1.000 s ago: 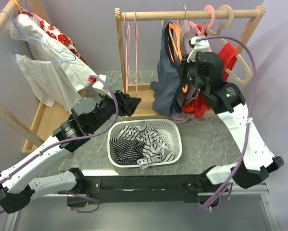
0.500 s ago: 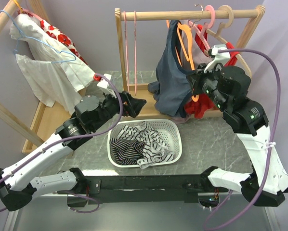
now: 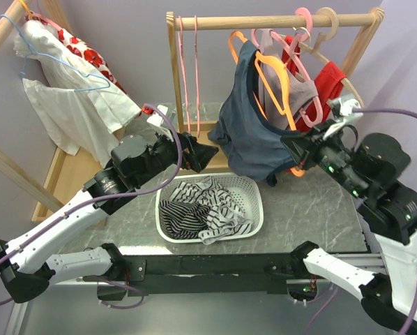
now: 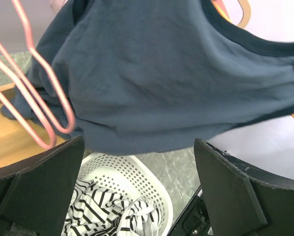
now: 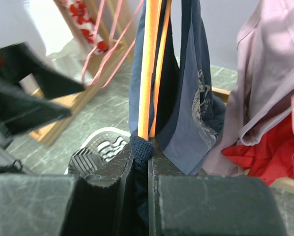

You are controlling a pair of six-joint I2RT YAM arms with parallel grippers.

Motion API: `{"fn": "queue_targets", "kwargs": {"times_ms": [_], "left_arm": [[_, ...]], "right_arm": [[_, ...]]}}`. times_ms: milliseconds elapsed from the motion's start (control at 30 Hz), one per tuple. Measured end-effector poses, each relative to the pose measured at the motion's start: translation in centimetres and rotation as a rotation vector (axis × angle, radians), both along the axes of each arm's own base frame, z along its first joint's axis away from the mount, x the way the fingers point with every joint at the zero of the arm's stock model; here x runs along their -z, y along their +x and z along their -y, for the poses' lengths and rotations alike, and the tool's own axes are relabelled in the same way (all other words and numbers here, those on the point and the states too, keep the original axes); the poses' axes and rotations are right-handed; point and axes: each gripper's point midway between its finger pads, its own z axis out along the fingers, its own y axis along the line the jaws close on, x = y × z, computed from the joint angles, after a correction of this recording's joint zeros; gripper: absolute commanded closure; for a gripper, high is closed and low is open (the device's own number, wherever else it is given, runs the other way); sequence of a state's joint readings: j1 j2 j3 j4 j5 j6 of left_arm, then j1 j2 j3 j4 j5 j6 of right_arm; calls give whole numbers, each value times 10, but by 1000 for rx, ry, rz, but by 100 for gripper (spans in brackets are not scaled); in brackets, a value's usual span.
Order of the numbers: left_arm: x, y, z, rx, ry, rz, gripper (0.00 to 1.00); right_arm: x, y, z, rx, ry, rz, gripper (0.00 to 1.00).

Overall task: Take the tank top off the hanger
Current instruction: Pick up the hanger from the clothesline.

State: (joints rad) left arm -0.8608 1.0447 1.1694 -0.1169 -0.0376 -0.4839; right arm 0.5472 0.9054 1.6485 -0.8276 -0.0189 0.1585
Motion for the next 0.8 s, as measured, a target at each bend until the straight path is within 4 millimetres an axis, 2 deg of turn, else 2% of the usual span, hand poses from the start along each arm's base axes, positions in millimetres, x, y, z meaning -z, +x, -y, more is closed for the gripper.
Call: {"fn": "queue_targets", "kwargs": {"times_ms": [167, 267, 500, 567, 667, 800], "left_arm": [[-2, -1, 1, 7, -6, 3, 1], [-9, -1, 1, 7, -8, 16, 1], [-80, 5, 1, -13, -84, 154, 1], [-91, 8, 4, -15, -97, 185, 1], [-96, 16, 16, -1, -99, 208, 1], [-78, 36, 43, 16, -50, 187, 0]], "right_arm": [[3, -24, 4, -62, -25, 3, 100], [6, -34, 7, -83, -49, 2, 100], [28, -50, 7, -139, -92, -65, 100], [36, -55, 4, -170, -100, -93, 100], [51, -62, 1, -204, -117, -143, 100], [69, -70, -2, -244, -135, -211, 100]]}}
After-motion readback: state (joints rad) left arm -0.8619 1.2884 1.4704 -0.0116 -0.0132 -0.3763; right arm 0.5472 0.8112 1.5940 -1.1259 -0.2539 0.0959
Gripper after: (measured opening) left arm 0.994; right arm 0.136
